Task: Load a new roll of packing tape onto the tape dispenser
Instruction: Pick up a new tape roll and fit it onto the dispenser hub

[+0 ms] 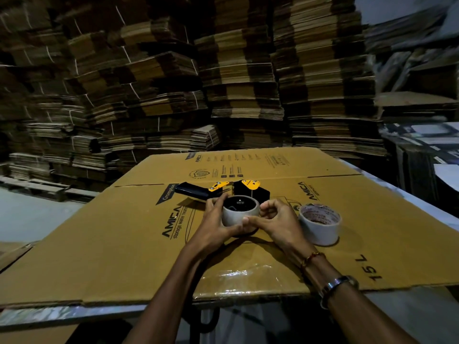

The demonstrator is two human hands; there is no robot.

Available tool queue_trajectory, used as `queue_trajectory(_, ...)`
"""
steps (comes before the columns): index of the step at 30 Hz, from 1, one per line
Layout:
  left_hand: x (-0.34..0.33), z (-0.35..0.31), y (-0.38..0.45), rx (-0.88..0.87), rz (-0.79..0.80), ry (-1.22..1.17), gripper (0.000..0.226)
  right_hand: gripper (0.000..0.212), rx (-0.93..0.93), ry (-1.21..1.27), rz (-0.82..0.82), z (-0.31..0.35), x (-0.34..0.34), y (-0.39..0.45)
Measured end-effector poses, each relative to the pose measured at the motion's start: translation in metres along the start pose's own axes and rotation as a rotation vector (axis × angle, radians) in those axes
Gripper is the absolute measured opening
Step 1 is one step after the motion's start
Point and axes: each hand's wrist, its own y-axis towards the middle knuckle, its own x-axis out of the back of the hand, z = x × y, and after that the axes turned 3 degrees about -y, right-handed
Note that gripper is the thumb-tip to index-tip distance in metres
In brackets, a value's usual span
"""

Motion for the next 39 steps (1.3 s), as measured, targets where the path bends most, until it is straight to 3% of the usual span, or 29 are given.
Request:
queue_trajectory(3, -0.007, -0.001, 0.000, -0.007, -0.042, 0.063, 0.117, 0.054, 0.000, -0.013, 0.006, 0.001, 0.001, -0.001)
queue_trajectory(6, -0.012, -0.004, -0.001, -0.051, -0.123, 0.102, 0.108, 0.056, -0.018, 0.022, 0.046, 0.005, 0.002, -0.001)
queue_trajectory(13, -0.004, -0.005, -0.001, -0.019, -0.045, -0.015, 0.105, 0.059, -0.037, 0.104, 0.253, 0.012, 0.010, 0.005)
queue_trajectory(22, -0.004, -0.007, -0.002, -0.006, -0.021, -0.061, 0.105, 0.065, -0.025, -0.005, 0.068, -0.004, 0.003, 0.012)
queue_trajectory(32, 0.008, -0.005, -0.002, 0.029, 0.125, -0.120, 0.095, 0.072, -0.058, 0.031, 0.339, 0.009, 0.014, 0.017)
queue_trajectory(39, 0.010, -0.004, 0.003, 0.101, 0.214, -0.150, 0.118, 0.069, -0.048, 0.004, 0.239, 0.008, 0.010, 0.012)
